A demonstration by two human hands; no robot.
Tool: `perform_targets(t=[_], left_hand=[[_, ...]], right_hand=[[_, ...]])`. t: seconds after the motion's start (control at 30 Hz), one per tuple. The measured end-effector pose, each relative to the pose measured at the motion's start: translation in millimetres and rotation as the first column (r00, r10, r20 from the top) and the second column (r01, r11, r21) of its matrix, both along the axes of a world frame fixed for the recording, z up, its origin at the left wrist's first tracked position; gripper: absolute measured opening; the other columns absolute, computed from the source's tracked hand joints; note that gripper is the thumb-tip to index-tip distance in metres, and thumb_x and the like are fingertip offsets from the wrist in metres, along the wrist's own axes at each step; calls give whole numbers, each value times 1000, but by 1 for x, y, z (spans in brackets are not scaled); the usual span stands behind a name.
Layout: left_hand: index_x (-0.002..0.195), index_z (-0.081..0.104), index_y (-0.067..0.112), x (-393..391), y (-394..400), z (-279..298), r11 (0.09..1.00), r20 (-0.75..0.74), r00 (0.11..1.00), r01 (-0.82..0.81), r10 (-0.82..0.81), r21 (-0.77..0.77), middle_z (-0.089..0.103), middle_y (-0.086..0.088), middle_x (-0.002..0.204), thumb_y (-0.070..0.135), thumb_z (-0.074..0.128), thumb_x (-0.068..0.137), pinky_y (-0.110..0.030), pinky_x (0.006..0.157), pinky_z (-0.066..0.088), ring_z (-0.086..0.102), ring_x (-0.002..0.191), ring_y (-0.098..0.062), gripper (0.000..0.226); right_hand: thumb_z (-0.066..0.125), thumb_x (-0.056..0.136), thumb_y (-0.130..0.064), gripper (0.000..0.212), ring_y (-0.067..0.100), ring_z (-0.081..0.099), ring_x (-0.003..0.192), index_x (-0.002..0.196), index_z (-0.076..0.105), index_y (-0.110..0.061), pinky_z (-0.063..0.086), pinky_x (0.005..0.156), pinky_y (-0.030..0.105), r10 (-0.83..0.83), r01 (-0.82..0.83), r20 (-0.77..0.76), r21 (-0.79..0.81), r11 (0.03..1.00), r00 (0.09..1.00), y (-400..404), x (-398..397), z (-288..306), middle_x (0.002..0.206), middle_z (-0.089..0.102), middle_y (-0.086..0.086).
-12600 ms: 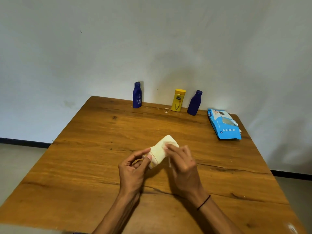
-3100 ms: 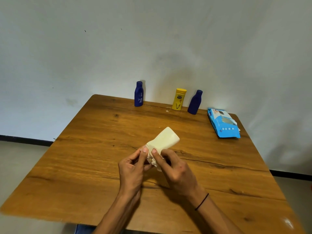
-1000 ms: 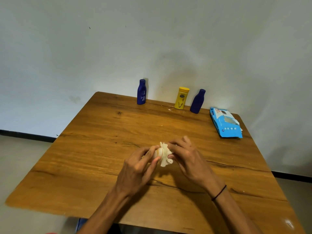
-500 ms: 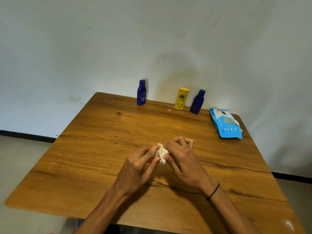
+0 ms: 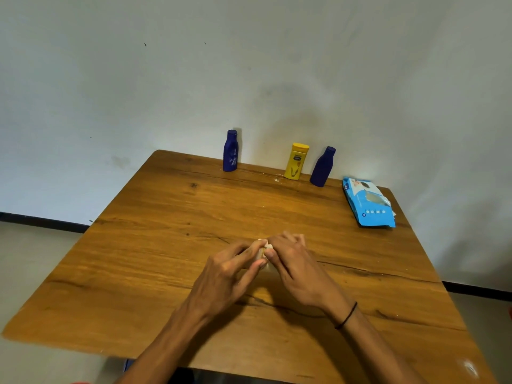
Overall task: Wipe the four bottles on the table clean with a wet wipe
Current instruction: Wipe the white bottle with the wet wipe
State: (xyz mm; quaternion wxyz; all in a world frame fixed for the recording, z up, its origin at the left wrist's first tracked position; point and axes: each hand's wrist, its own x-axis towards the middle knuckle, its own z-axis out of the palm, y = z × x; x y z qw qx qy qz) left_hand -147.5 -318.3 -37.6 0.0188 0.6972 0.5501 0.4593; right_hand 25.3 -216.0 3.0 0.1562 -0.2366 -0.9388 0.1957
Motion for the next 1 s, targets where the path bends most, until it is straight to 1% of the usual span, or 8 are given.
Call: perform_targets(t=[0.2,0.33,0.47,0.6,0.7,0.8,0.93,1.0], left_hand=[[138,66,15,-15,-2,1,1000,43,999,-22,22,-6,71,1,117,23,64,104,-32,79,61,70,101,-11,35],[136,68,14,-23,-1,-2,999,98,995,-27,31,-37,70,2,115,26,64,104,-35,72,63,70,100,-14,35],[135,69,14,-22,2,0,998,140,989,-28,35,-49,72,0,115,26,65,104,-36,72,64,71,101,-14,34],[136,68,16,-18,3,3,998,95,995,-16,22,-61,71,-1,114,26,66,104,-33,72,63,71,99,-11,34],[134,69,14,-14,4,2,999,110,994,-6,11,-47,72,1,115,22,68,103,-31,73,63,70,101,-8,33],[133,70,12,-17,2,4,999,137,991,-4,10,-48,72,1,117,20,69,102,-30,74,63,70,103,-7,32],[131,72,13,-26,-1,5,998,199,980,-17,28,-58,73,2,116,16,71,100,-30,70,64,71,103,-9,31],[128,74,12,-28,0,5,997,227,972,-53,62,-47,75,3,115,15,73,98,-32,68,64,72,102,-10,30]], right_hand=[[20,109,-56,31,3,44,95,111,45,-38,34,96,46,3,-9,75,78,997,997,20,17,-13,100,49,-18],[33,105,-59,37,-1,49,103,122,52,-32,44,91,39,26,-16,87,-110,994,996,36,37,-24,110,55,-17],[51,104,-51,32,11,63,94,121,60,-25,55,74,33,35,-56,-68,-350,935,997,41,36,-19,106,65,-9],[40,104,-64,44,11,61,75,98,62,-26,49,61,34,-48,28,-81,-236,971,996,27,13,-13,84,65,-8],[33,107,-62,48,12,55,64,90,59,-24,37,55,24,-52,37,-111,-134,990,992,14,-5,-11,72,59,-8],[35,107,-60,43,11,58,72,102,59,-24,44,59,28,39,-47,-68,-119,992,997,16,0,-3,82,62,-9],[50,105,-46,24,4,60,98,121,57,-29,51,76,27,111,-80,81,-316,945,991,37,27,-1,104,63,-16],[55,103,-49,28,8,64,98,123,60,-29,55,77,31,92,-68,46,-375,925,995,46,38,-6,109,66,-14]])
